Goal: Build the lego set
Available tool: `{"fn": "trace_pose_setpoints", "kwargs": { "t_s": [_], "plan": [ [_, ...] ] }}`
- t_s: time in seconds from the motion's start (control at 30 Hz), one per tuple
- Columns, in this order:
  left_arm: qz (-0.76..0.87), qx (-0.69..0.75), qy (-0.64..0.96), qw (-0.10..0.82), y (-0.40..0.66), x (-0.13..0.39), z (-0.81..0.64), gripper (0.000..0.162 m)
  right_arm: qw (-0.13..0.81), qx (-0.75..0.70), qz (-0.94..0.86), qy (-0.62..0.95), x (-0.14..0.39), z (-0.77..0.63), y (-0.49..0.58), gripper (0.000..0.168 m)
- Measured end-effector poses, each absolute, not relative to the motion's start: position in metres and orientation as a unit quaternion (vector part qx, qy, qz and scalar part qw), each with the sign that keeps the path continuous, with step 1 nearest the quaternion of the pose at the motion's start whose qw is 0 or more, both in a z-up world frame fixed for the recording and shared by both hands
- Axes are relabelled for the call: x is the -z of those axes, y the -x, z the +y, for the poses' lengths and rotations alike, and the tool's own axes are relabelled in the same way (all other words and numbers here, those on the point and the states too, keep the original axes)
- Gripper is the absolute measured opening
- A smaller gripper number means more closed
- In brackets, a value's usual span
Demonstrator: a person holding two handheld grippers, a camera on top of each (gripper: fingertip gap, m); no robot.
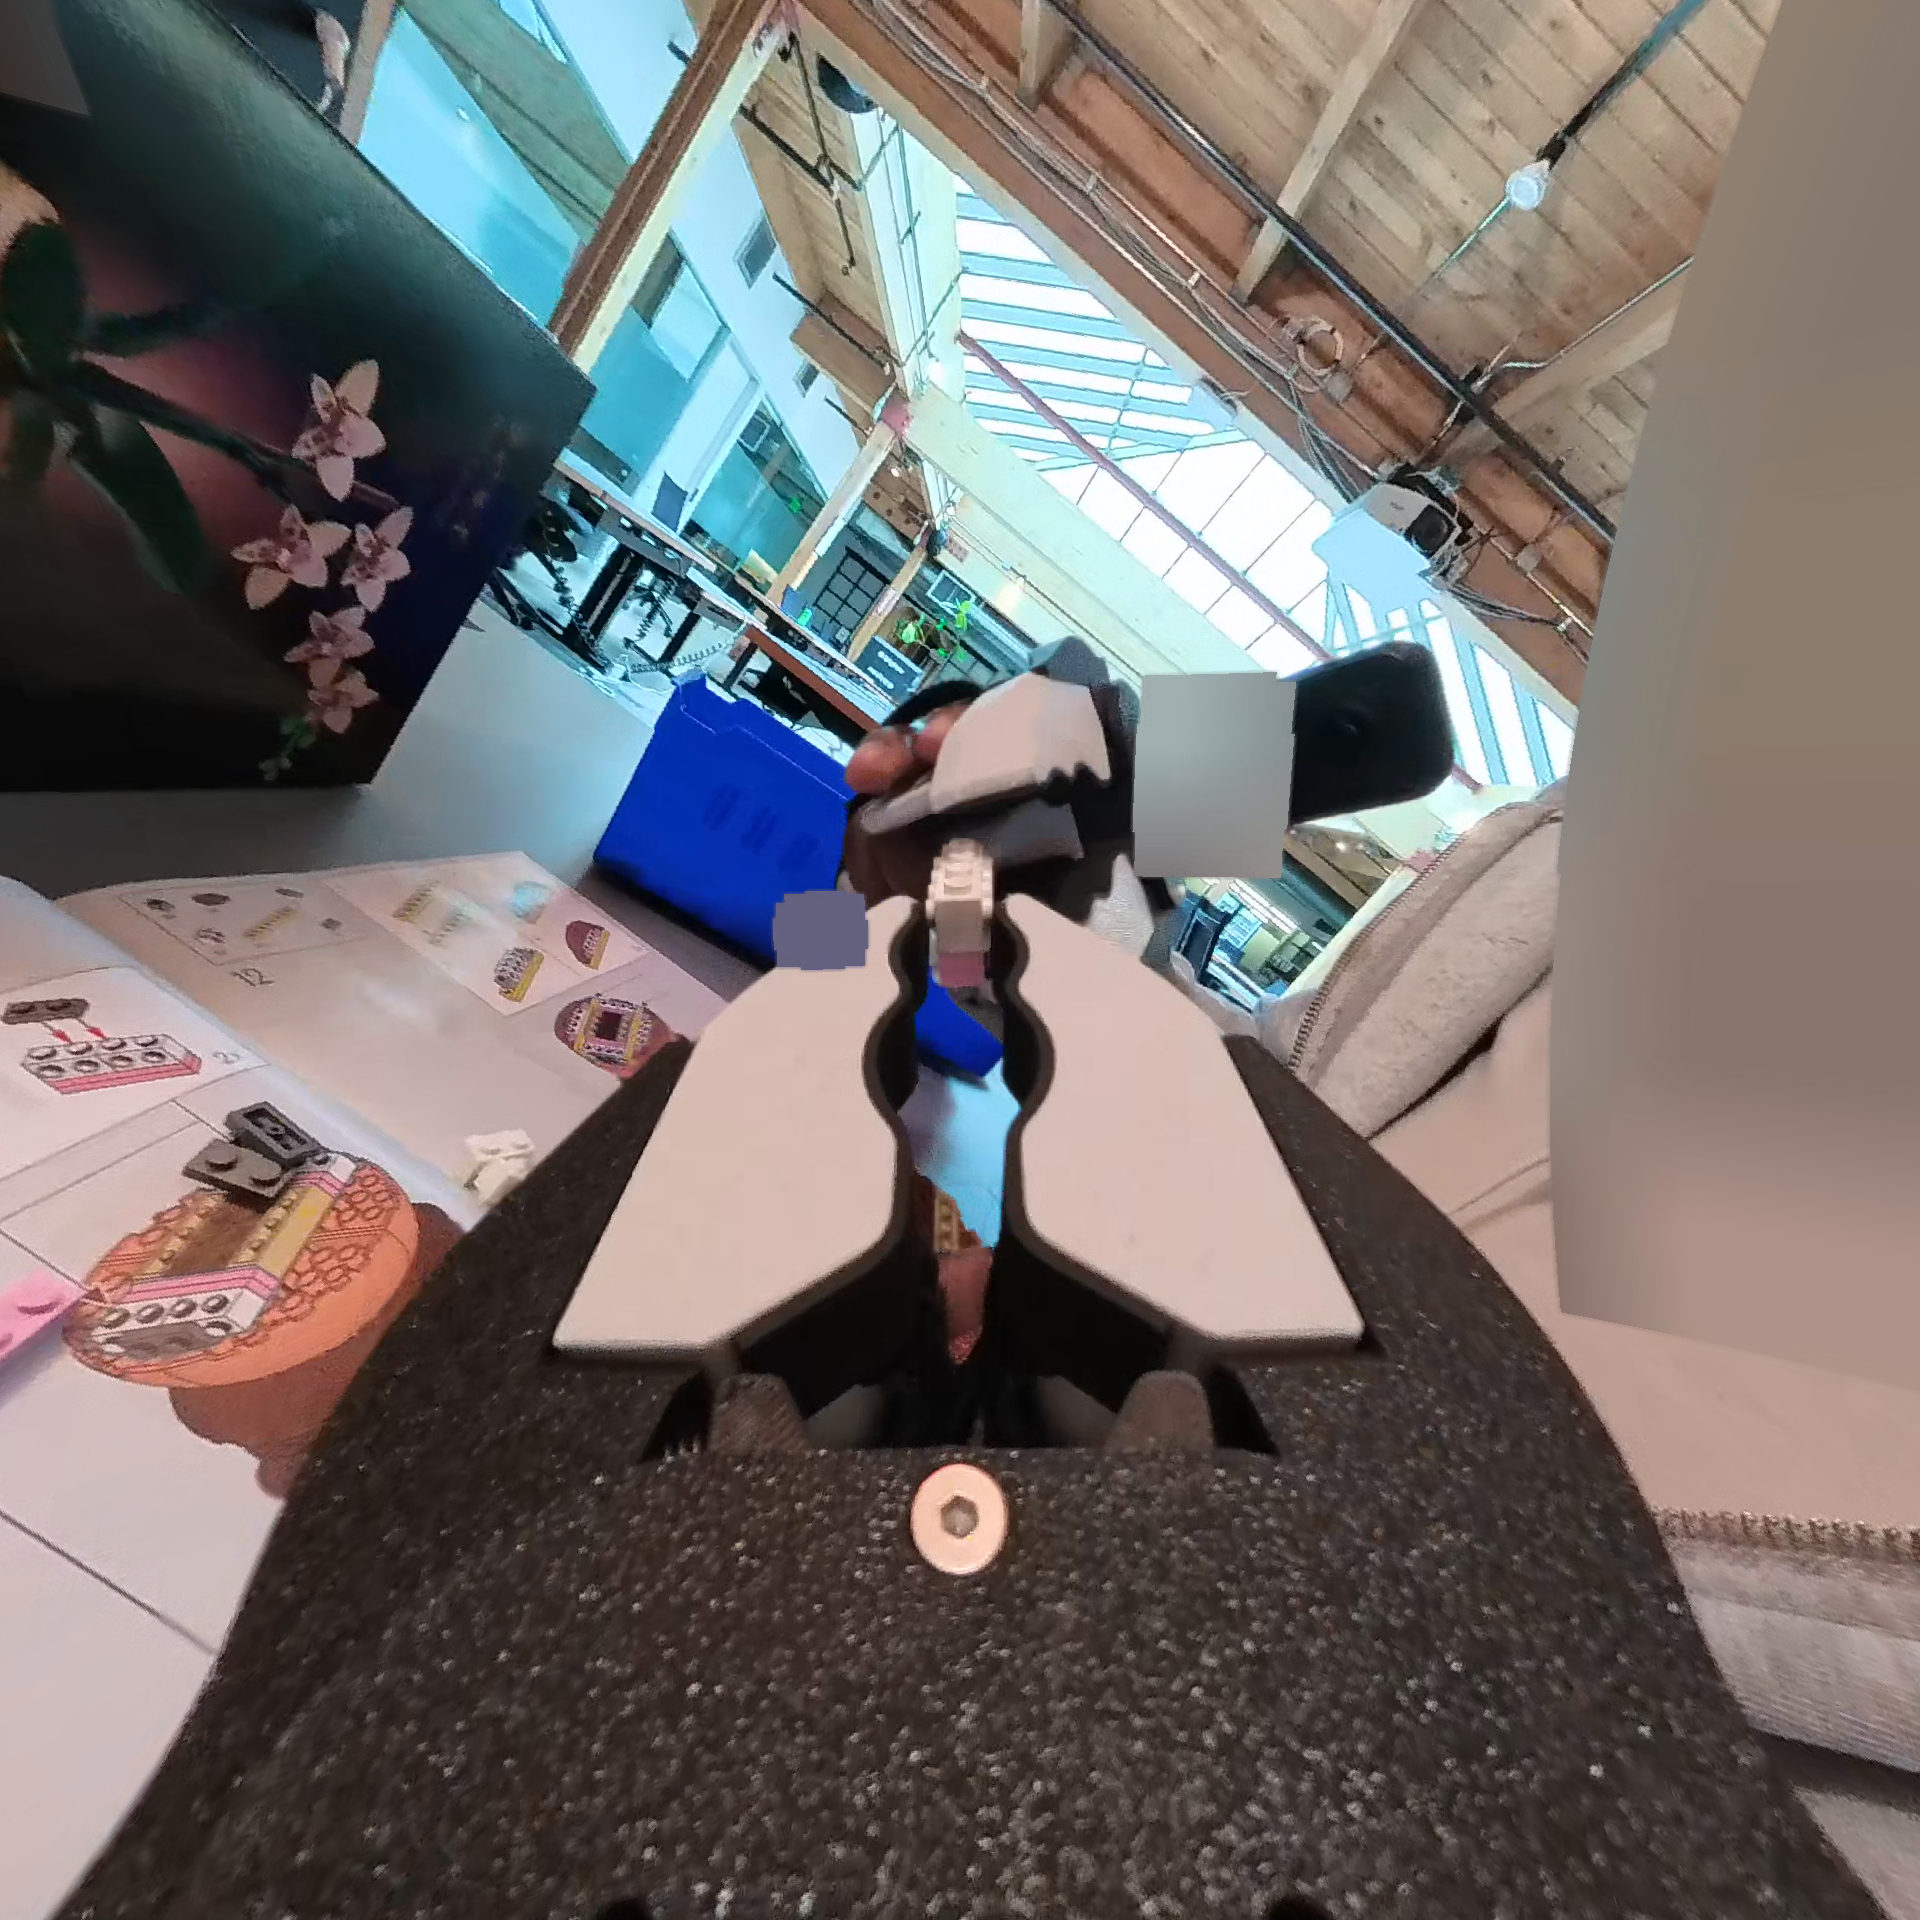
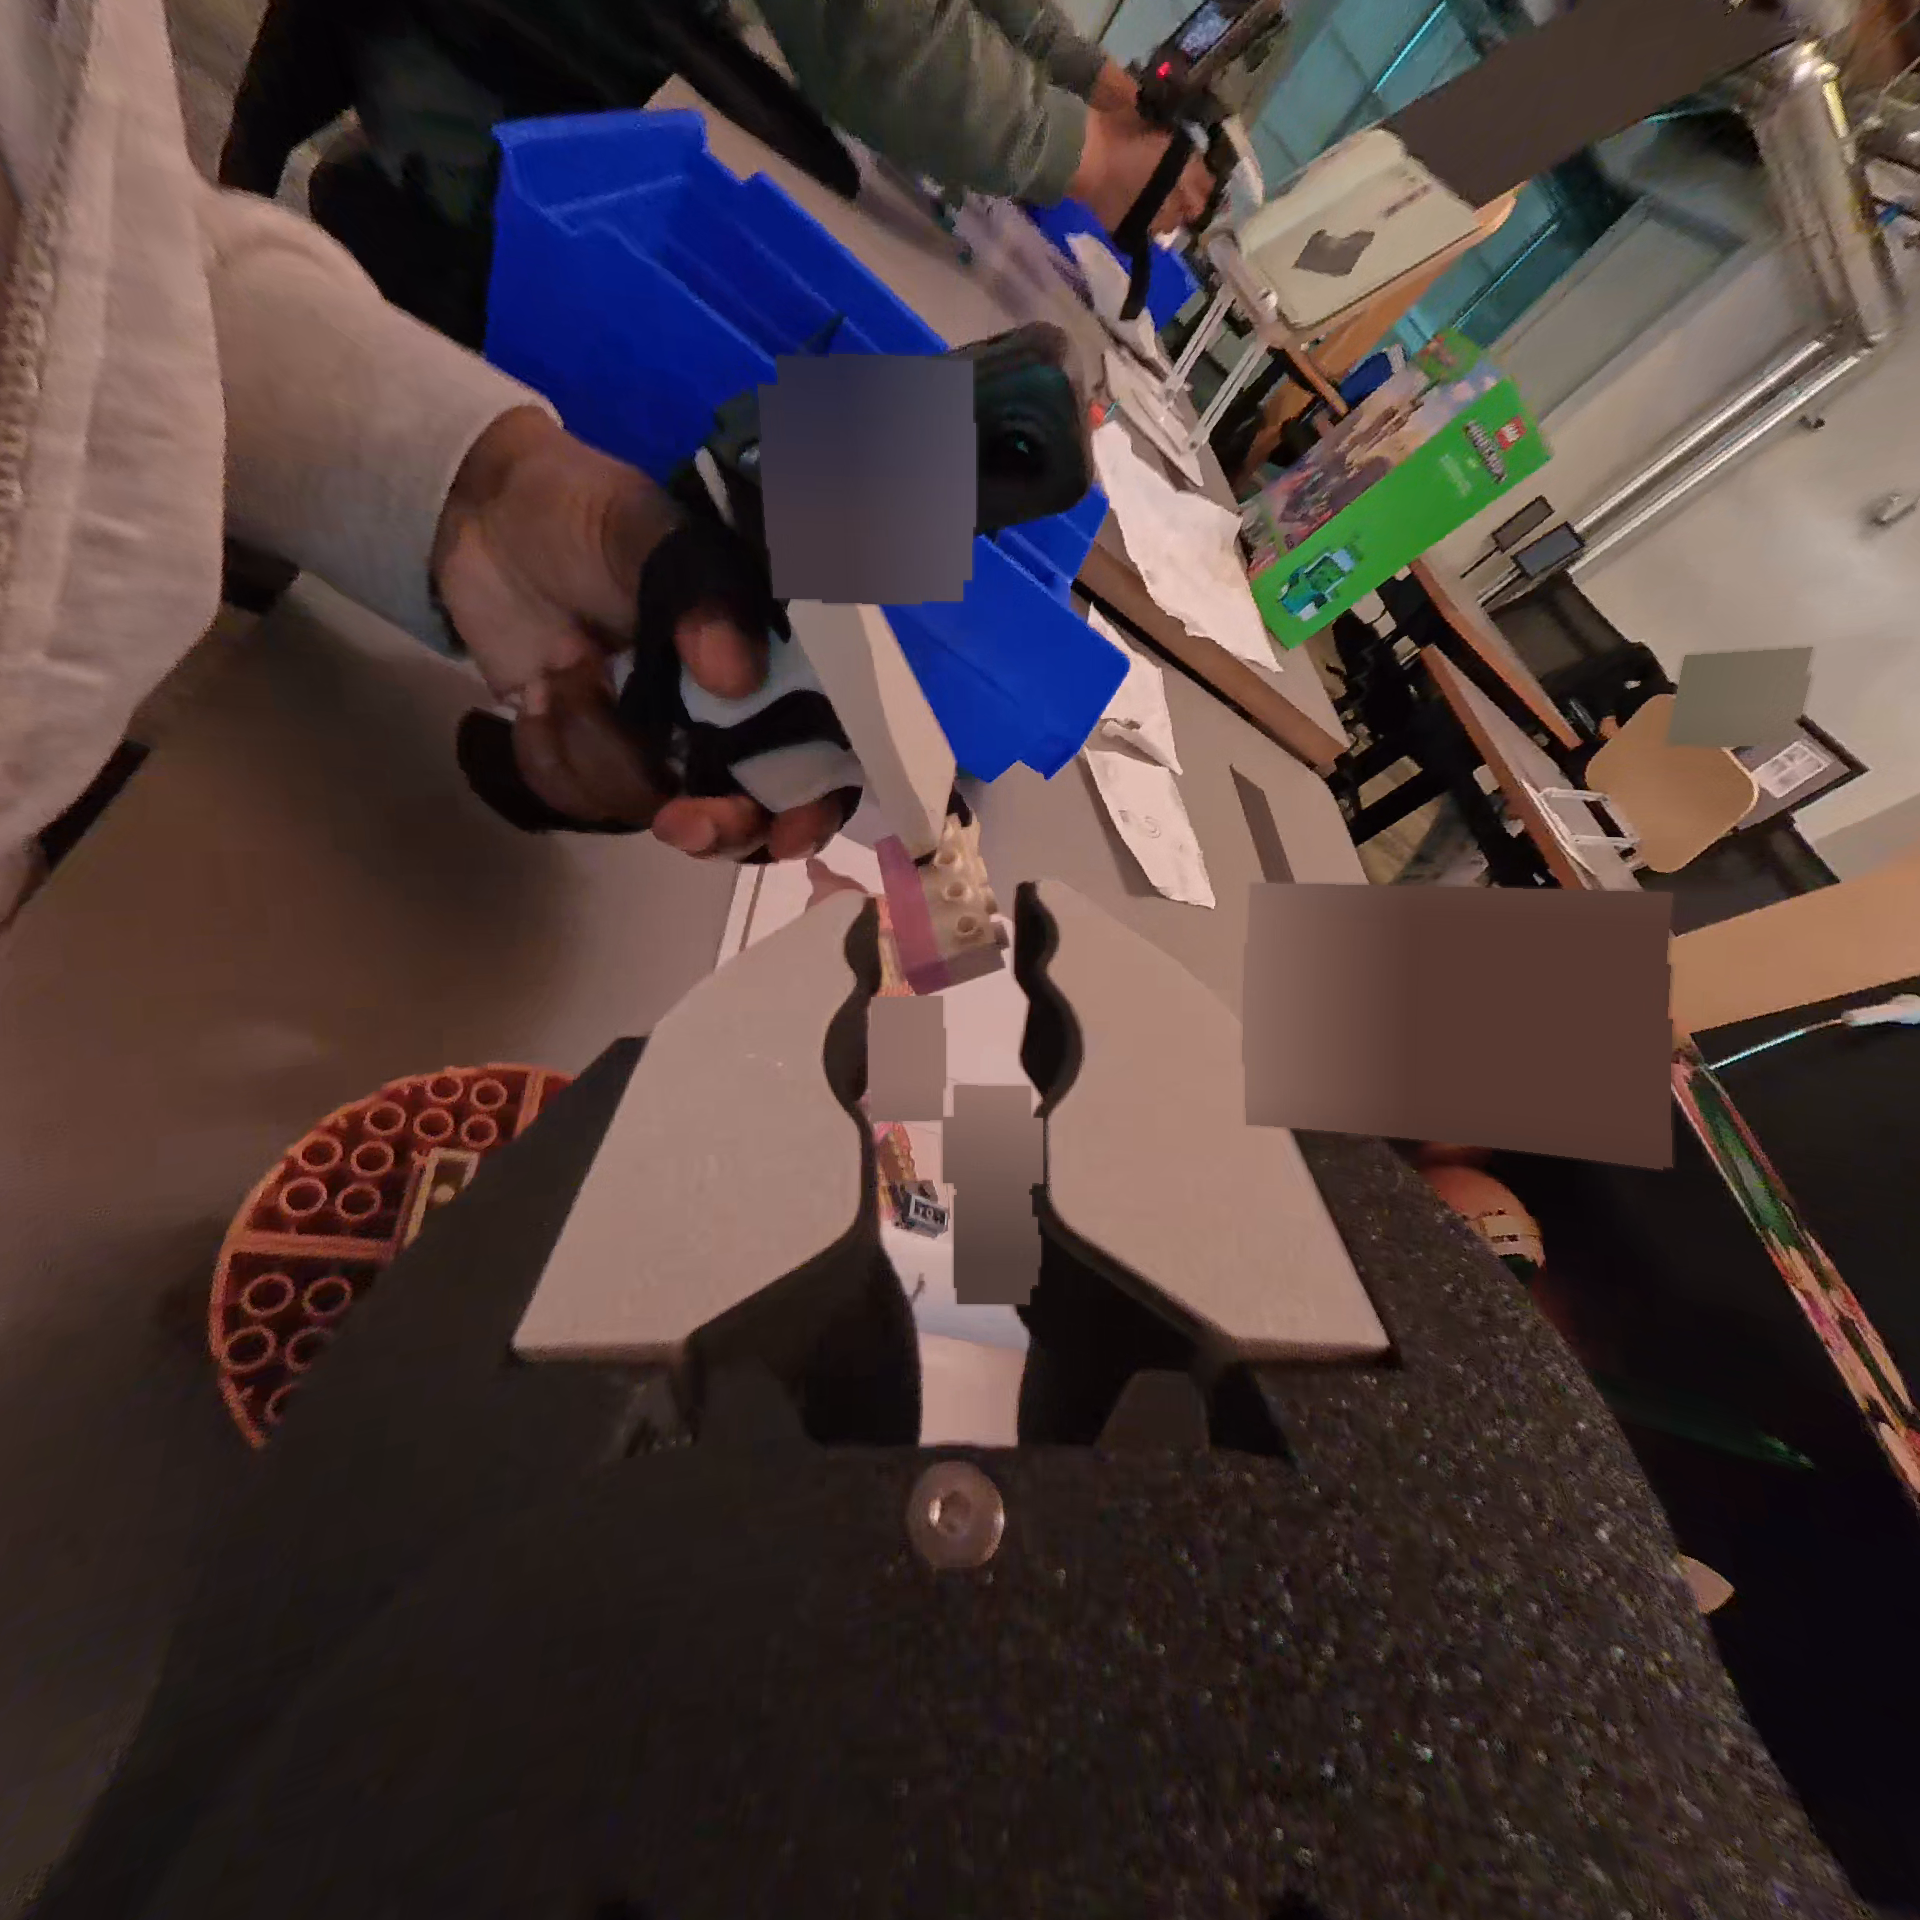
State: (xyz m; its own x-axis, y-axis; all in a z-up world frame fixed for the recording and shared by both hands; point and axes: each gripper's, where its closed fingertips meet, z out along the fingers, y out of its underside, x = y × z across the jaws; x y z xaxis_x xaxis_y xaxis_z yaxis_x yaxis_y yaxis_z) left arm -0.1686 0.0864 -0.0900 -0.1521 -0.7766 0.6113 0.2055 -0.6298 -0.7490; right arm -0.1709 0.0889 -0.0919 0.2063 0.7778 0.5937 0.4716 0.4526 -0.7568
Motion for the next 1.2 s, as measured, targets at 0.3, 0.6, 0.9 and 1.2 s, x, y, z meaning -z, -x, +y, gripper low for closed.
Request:
{"fn": "trace_pose_setpoints", "kwargs": {
  "t_s": [0.3,0.6,0.9,1.2],
  "plan": [
    [0.293,0.703,0.559,0.329,0.163,0.092,0.077,0.014,0.566,-0.176,-0.626,0.507,0.095,0.078,0.169,0.019],
    [0.341,0.667,0.571,0.335,0.163,0.104,0.070,0.011,0.541,-0.203,-0.635,0.513,0.108,0.073,0.175,0.019],
    [0.325,0.684,0.563,0.331,0.165,0.109,0.071,0.011,0.561,-0.172,-0.637,0.500,0.111,0.080,0.176,0.019],
    [0.321,0.628,0.583,0.403,0.181,0.124,0.096,0.010,0.466,-0.259,-0.629,0.565,0.125,0.109,0.150,0.031]
  ]
}}
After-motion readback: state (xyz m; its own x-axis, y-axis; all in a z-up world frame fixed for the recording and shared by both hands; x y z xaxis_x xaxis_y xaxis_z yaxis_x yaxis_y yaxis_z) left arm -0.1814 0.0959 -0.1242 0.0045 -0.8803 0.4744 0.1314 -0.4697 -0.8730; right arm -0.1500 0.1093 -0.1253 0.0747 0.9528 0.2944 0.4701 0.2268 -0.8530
